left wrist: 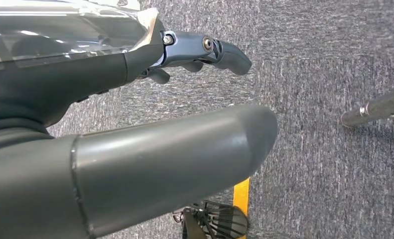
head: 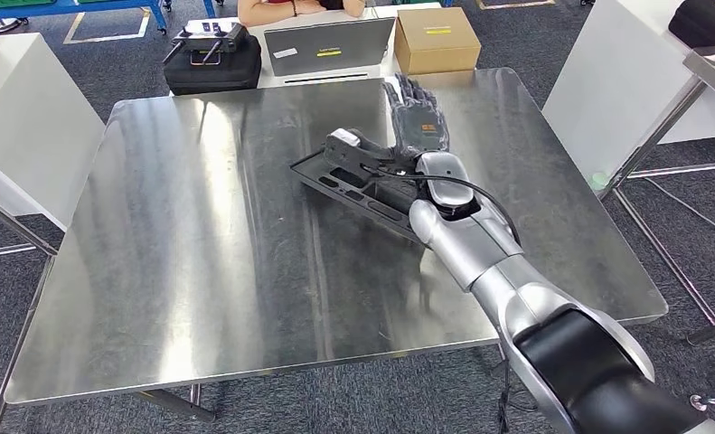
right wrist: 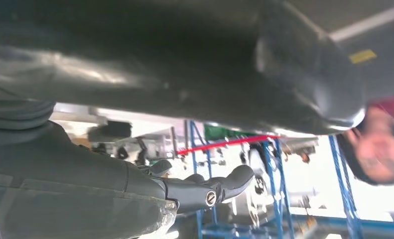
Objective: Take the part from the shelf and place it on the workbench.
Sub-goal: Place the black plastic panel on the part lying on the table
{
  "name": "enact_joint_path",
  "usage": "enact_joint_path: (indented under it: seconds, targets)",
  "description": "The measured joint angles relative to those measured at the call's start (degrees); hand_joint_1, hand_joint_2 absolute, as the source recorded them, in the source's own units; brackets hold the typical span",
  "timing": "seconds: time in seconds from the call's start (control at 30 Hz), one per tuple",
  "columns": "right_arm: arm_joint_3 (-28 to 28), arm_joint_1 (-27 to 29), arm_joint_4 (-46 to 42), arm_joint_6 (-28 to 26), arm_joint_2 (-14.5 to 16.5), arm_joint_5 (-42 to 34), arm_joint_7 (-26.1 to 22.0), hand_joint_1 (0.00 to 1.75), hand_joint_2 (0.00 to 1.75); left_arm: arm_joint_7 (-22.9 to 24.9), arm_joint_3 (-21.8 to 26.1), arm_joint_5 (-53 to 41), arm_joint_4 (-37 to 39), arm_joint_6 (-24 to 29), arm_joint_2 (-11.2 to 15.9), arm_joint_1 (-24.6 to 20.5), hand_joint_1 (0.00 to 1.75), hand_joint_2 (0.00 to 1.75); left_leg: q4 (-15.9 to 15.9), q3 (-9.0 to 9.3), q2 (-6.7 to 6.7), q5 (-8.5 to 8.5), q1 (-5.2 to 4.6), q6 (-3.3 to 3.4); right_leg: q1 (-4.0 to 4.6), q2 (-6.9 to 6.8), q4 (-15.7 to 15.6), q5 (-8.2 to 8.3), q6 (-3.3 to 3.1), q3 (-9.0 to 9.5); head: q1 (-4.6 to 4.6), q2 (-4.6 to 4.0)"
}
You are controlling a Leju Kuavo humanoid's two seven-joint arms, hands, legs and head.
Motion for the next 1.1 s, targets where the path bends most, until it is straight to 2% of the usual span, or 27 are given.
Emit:
enact_joint_path:
  seconds: [0.17, 0.27, 0.37, 0.43, 0.5, 0.6, 0.73, 0.8, 0.9, 1.03, 1.1]
  targets:
    - [-1.29, -0.39, -3.21, -1.19, 0.62, -1.63, -1.86, 0.0, 0.0, 0.08, 0.41, 0.34, 0.0, 0.26, -0.01, 0.01, 0.0, 0.0, 0.0, 0.01, 0.0, 0.0, 0.0, 0.0, 0.0, 0.0, 0.0, 0.0, 0.0, 0.01, -0.01, 0.0]
    - [-3.27, 0.23, -6.16, -2.69, 1.14, -7.94, -7.18, 0.0, 0.0, 0.23, 0.54, 0.45, 0.0, 0.45, -0.02, 0.02, 0.0, 0.0, 0.0, 0.01, 0.0, 0.0, 0.0, 0.0, 0.0, 0.0, 0.0, 0.0, 0.0, 0.01, 0.0, 0.0]
    - [-7.04, 3.17, -13.18, -1.73, 2.22, -23.21, -16.82, 0.0, 0.0, 0.25, 1.01, 0.54, 0.0, 0.85, -0.09, 0.04, 0.0, 0.0, 0.0, 0.02, -0.02, 0.0, 0.0, 0.0, 0.0, -0.02, 0.0, 0.0, 0.0, 0.02, 0.0, 0.0]
    - [-9.58, 6.79, -21.12, 1.34, 2.88, -38.14, -23.85, 0.0, 0.0, 0.02, 1.41, 0.54, 0.0, 1.24, -0.19, 0.1, 0.0, 0.0, 0.0, 0.01, -0.08, 0.0, 0.01, 0.0, 0.0, -0.06, 0.0, -0.01, 0.0, 0.02, -0.01, 0.0]
    - [-11.08, 10.82, -30.29, 6.08, 3.05, -52.64, -28.34, 0.0, 0.0, -0.38, 1.77, 0.48, 0.0, 1.43, -0.27, 0.19, 0.0, 0.0, 0.0, 0.0, -0.12, -0.02, 0.01, -0.01, 0.0, -0.1, -0.01, -0.03, 0.0, 0.01, -0.01, 0.0]
    - [-11.96, 17.33, -44.44, 14.87, 2.5, -68.72, -30.62, 0.0, 0.0, -0.78, 2.16, 0.12, -0.02, 1.44, -0.35, 0.36, 0.0, 0.0, 0.0, 0.0, -0.11, -0.1, 0.0, -0.01, 0.0, -0.09, -0.03, -0.05, -0.01, -0.01, -0.01, 0.0]
    - [-12.92, 25.13, -59.79, 22.95, 1.67, -81.02, -31.53, 0.0, 0.0, -0.78, 2.73, -0.41, -0.15, 1.5, -0.56, 0.58, 0.0, 0.0, -0.01, 0.02, -0.09, -0.2, 0.0, -0.01, 0.0, -0.07, -0.05, -0.07, -0.02, -0.01, 0.0, 0.0]
    - [-13.25, 28.43, -65.19, 26.25, 1.22, -84.89, -31.43, 0.0, 0.0, -0.68, 3.05, -0.7, -0.23, 1.67, -0.67, 0.75, 0.0, 0.0, -0.01, 0.04, -0.07, -0.22, 0.0, -0.02, 0.0, -0.04, -0.05, -0.07, -0.02, 0.0, -0.01, 0.0]
    - [-13.49, 32.71, -70.83, 28.37, 0.47, -84.32, -31.75, 0.0, 0.0, -0.53, 3.32, -1.46, -0.46, 2.37, -0.82, 1.01, 0.0, 0.0, -0.01, 0.07, -0.06, -0.22, 0.0, -0.02, -0.01, -0.03, -0.06, -0.06, -0.02, 0.04, 0.0, 0.0]
    - [-13.57, 36.32, -74.43, 28.81, -0.17, -82.86, -32.37, 0.0, 0.0, -0.38, 3.66, -1.95, -0.87, 2.52, -1.0, 1.21, 0.0, 0.0, 0.5, -0.03, -0.05, -0.71, -0.1, 0.81, -0.44, 0.01, -0.35, 0.01, 0.17, 0.27, -0.01, 0.0]
    - [-13.57, 37.29, -75.45, 29.24, -0.41, -82.83, -32.36, 0.0, 0.0, -0.28, 3.71, -2.11, -1.06, 2.49, -1.09, 1.25, 0.0, 0.0, -0.1, 0.33, 0.03, -0.37, -0.07, 1.33, -0.26, 0.05, -0.67, 0.13, 0.47, 0.53, -0.01, 0.0]
